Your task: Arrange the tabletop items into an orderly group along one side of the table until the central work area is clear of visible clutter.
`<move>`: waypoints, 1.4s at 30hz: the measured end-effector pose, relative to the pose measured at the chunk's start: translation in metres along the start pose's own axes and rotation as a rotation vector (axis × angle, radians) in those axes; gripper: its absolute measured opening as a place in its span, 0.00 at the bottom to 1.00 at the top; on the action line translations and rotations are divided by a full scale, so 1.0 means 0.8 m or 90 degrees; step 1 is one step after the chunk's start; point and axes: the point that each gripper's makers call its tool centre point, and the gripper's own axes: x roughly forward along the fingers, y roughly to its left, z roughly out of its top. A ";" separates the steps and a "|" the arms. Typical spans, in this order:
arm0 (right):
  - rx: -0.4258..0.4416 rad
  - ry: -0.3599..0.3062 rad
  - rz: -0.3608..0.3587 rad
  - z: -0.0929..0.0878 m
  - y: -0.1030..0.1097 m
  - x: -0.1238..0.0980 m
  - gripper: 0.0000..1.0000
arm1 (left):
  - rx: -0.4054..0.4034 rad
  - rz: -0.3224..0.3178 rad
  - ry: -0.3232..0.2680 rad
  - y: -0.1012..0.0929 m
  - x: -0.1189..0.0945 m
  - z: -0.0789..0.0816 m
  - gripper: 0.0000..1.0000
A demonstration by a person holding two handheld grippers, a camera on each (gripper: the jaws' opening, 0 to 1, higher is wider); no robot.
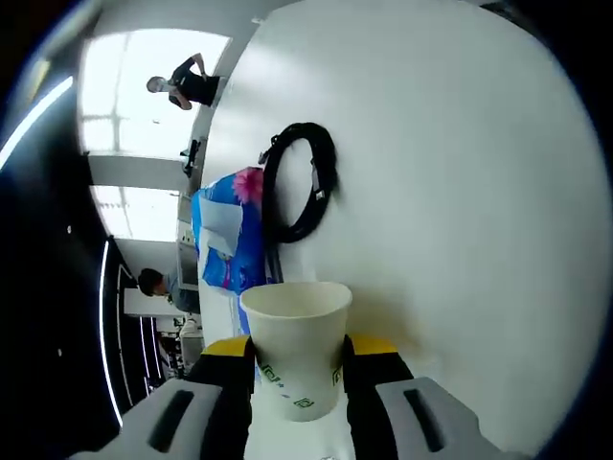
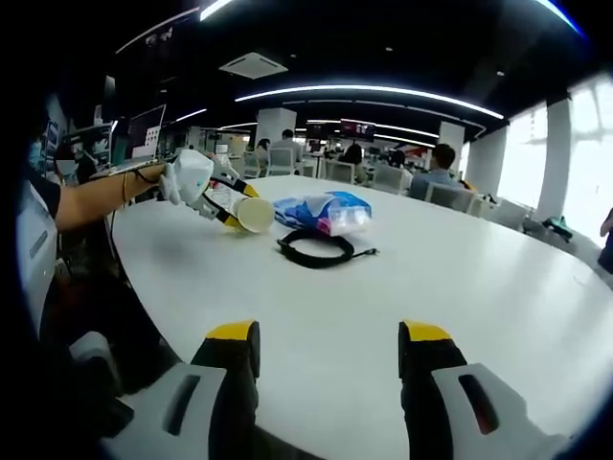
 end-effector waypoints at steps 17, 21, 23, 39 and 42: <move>-0.003 0.001 0.003 0.002 0.005 0.000 0.56 | -0.070 0.095 -0.033 0.033 -0.023 0.001 0.35; -0.005 0.001 0.003 0.002 0.005 0.000 0.56 | -0.119 0.115 -0.058 0.040 -0.029 0.002 0.35; -0.005 0.002 0.004 0.002 0.006 0.001 0.56 | -0.133 0.127 -0.061 0.044 -0.031 0.000 0.35; -0.006 0.005 0.010 0.002 0.009 0.004 0.55 | -0.370 0.265 -0.138 0.083 -0.061 -0.025 0.35; -0.008 0.007 0.011 0.001 0.009 0.004 0.55 | -0.452 0.279 -0.149 0.085 -0.065 -0.035 0.35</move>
